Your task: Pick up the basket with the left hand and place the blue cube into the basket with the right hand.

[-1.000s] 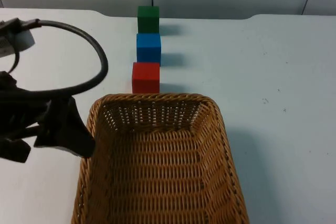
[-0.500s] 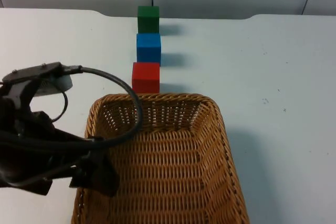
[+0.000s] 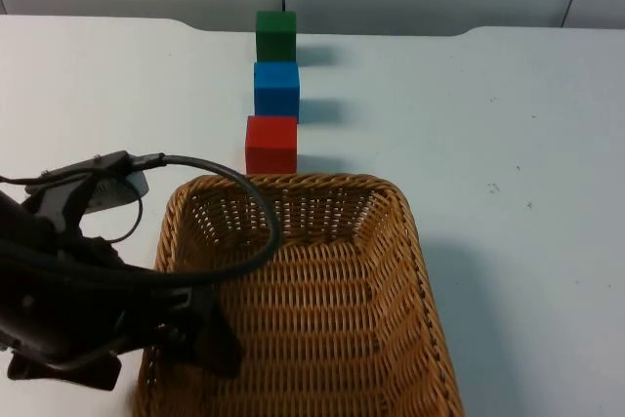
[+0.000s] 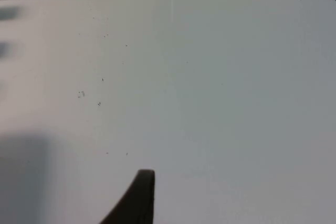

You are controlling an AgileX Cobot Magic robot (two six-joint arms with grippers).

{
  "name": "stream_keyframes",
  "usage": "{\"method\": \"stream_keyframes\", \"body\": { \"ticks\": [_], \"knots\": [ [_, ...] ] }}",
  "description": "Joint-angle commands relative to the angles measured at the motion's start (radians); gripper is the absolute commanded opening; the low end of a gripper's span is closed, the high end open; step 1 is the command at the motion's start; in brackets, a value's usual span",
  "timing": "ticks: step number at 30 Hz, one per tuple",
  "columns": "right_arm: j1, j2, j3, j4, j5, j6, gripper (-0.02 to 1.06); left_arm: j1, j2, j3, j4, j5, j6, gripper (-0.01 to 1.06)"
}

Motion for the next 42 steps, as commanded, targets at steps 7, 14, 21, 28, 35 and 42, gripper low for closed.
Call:
{"method": "stream_keyframes", "body": {
  "ticks": [7,14,21,28,35,42],
  "knots": [
    [0.004,-0.004,0.005,-0.002,-0.002,-0.005,1.03,-0.006,0.012,0.004,-0.104,-0.008,0.087,1.04],
    [0.004,-0.004,0.005,-0.002,-0.002,-0.003,1.03,-0.006,0.018,0.004,-0.104,-0.008,0.082,0.99],
    [0.004,-0.004,0.005,-0.004,-0.002,-0.001,1.03,-0.006,0.018,0.004,-0.104,-0.004,0.079,0.91],
    [0.004,-0.004,0.005,-0.004,-0.002,-0.001,1.03,-0.006,0.018,0.004,-0.098,0.002,0.079,0.89],
    [0.004,-0.004,0.005,-0.004,-0.002,-0.001,1.03,-0.006,0.018,0.004,-0.096,0.002,0.061,0.85],
    [0.004,-0.004,0.005,-0.004,-0.002,-0.001,1.03,-0.006,0.018,0.004,-0.096,0.002,0.061,0.29]
  ]
}}
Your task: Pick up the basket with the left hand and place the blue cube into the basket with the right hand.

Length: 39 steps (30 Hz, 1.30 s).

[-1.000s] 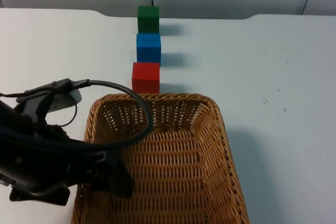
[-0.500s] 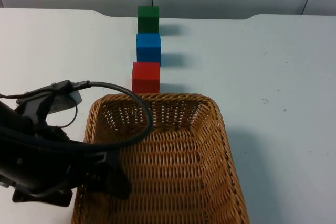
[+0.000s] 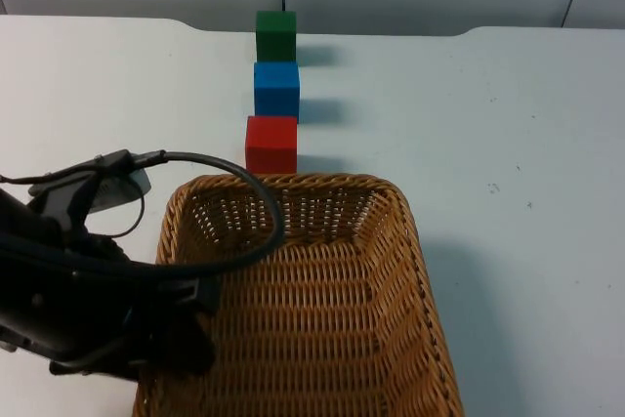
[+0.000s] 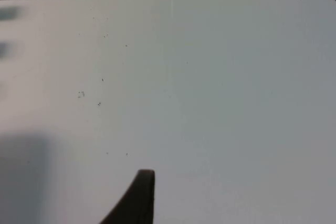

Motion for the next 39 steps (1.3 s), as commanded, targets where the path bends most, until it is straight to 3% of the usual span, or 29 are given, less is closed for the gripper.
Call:
{"method": "stream_keyframes", "body": {
  "ticks": [1,2,5,14,23,29,34,35,39],
  "knots": [
    [0.004,-0.004,0.005,-0.004,-0.002,-0.001,1.03,-0.006,-0.002,0.004,0.001,0.001,-0.003,0.21],
    [0.004,-0.004,0.005,-0.004,-0.002,-0.001,1.03,-0.006,-0.002,0.004,0.001,0.001,-0.003,0.21],
    [0.004,-0.004,0.005,-0.004,-0.002,-0.001,1.03,-0.006,-0.002,0.004,0.001,-0.002,-0.003,-0.01],
    [0.004,-0.004,0.005,-0.004,-0.002,-0.001,1.03,-0.006,-0.002,0.004,-0.006,-0.001,-0.013,0.0],
    [0.004,-0.004,0.005,-0.004,-0.002,-0.001,1.03,0.009,-0.086,0.004,-0.006,0.09,-0.037,0.0],
    [0.004,-0.004,0.005,-0.004,-0.002,-0.001,1.03,0.126,-0.219,0.004,0.086,0.197,-0.127,0.0],
    [0.004,-0.004,0.005,-0.004,-0.002,-0.001,1.03,0.299,-0.336,-0.005,0.359,0.312,-0.3,0.0],
    [0.004,-0.004,0.005,-0.004,-0.002,-0.001,1.03,0.299,-0.336,-0.005,0.359,0.312,-0.3,0.0],
    [0.004,-0.004,0.005,-0.004,-0.002,-0.005,1.03,0.428,-0.398,-0.019,0.474,0.39,-0.35,0.0]
  ]
}}
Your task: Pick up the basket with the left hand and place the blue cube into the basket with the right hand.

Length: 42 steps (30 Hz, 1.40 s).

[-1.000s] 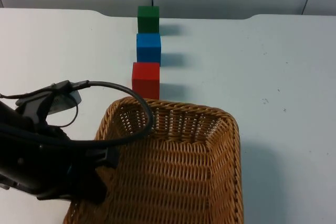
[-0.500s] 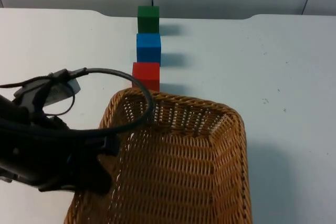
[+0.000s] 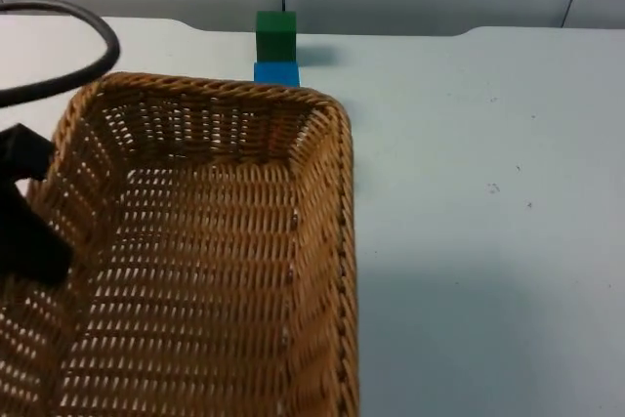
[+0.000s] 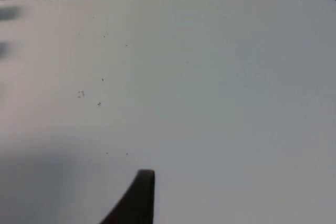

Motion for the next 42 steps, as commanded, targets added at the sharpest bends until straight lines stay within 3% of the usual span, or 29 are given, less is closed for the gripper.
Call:
{"method": "stream_keyframes", "body": {
  "ticks": [1,5,9,17,25,29,30,32,35,41,42],
  "knots": [
    [0.004,-0.004,0.005,-0.004,-0.002,-0.006,1.03,0.043,-0.03,-0.015,0.024,0.061,-0.024,0.0],
    [0.004,-0.004,0.005,-0.004,-0.002,-0.006,1.03,0.153,-0.05,-0.02,0.025,0.099,-0.013,0.0],
    [0.004,-0.004,0.005,-0.004,-0.002,-0.006,1.03,0.189,-0.05,-0.02,0.04,0.124,0.012,0.0],
    [0.004,-0.001,-0.007,-0.001,-0.017,-0.006,1.03,0.193,-0.05,-0.02,0.137,0.171,0.011,0.0],
    [0.004,0.193,-0.089,0.094,-0.175,-0.055,1.02,0.193,-0.05,-0.02,0.14,0.187,0.03,0.0],
    [0.004,0.42,-0.179,0.262,-0.313,-0.232,0.98,0.193,-0.05,-0.02,0.147,0.175,0.038,0.0],
    [0.004,0.42,-0.179,0.262,-0.313,-0.232,0.98,0.193,-0.05,-0.02,0.147,0.175,0.038,0.0],
    [0.004,0.539,-0.233,0.362,-0.358,-0.304,0.98,0.193,-0.05,-0.02,0.147,0.166,0.038,0.0],
    [0.004,0.711,-0.329,0.479,-0.373,-0.385,0.98,0.193,-0.05,-0.03,0.151,0.154,0.038,0.0],
    [0.004,0.915,-0.48,0.607,-0.373,-0.475,0.98,0.195,-0.027,-0.076,0.164,0.17,0.031,0.0],
    [0.004,0.989,-0.532,0.66,-0.373,-0.522,0.98,0.195,-0.012,-0.083,0.164,0.172,0.033,0.0]
  ]
}}
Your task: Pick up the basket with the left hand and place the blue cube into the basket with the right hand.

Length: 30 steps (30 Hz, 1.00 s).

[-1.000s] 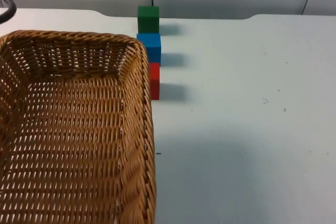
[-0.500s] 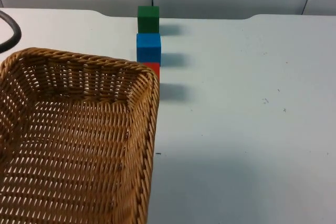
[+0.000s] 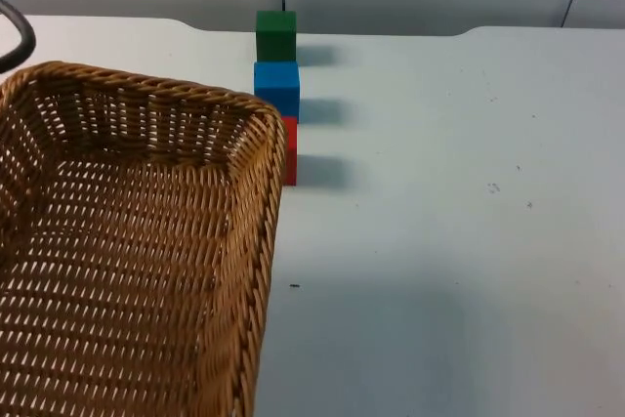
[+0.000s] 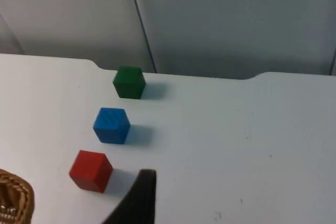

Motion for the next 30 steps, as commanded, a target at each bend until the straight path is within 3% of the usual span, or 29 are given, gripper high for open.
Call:
{"method": "stream_keyframes", "body": {
  "ticks": [1,5,9,15,17,19,21,22,24,25,28,30],
  "knots": [
    [0.004,0.083,-0.061,0.084,-0.012,-0.068,0.98,0.002,0.023,-0.02,-0.021,0.024,0.004,0.0],
    [0.016,0.191,-0.128,0.182,-0.015,-0.14,0.98,0.002,0.062,-0.031,-0.04,0.013,0.035,0.0],
    [0.093,0.281,-0.183,0.172,-0.052,-0.14,0.98,0.041,0.103,-0.041,-0.077,0.018,0.079,0.0],
    [0.28,0.443,-0.265,0.128,-0.19,-0.095,0.98,0.092,0.124,-0.054,-0.104,0.035,0.099,0.0],
    [0.333,0.523,-0.312,0.073,-0.209,-0.019,0.98,0.092,0.124,-0.054,-0.105,0.035,0.101,0.0],
    [0.391,0.639,-0.395,-0.046,-0.214,0.101,0.98,0.092,0.124,-0.054,-0.105,0.035,0.101,0.0],
    [0.403,0.665,-0.415,-0.066,-0.214,0.133,0.98,0.092,0.124,-0.054,-0.105,0.035,0.101,0.0],
    [0.427,0.717,-0.46,-0.125,-0.208,0.193,0.98,0.092,0.124,-0.054,-0.105,0.035,0.101,0.0],
    [0.481,0.837,-0.582,-0.293,-0.175,0.344,0.98,0.092,0.124,-0.054,-0.105,0.035,0.106,0.0],
    [0.481,0.837,-0.582,-0.293,-0.175,0.344,0.98,0.092,0.124,-0.054,-0.105,0.035,0.106,0.0],
    [0.54,0.985,-0.762,-0.469,-0.092,0.504,0.98,0.092,0.124,-0.054,-0.105,0.035,0.106,0.0],
    [0.557,1.037,-0.83,-0.504,-0.066,0.553,0.98,0.092,0.124,-0.054,-0.107,0.035,0.109,0.0]
  ]
}}
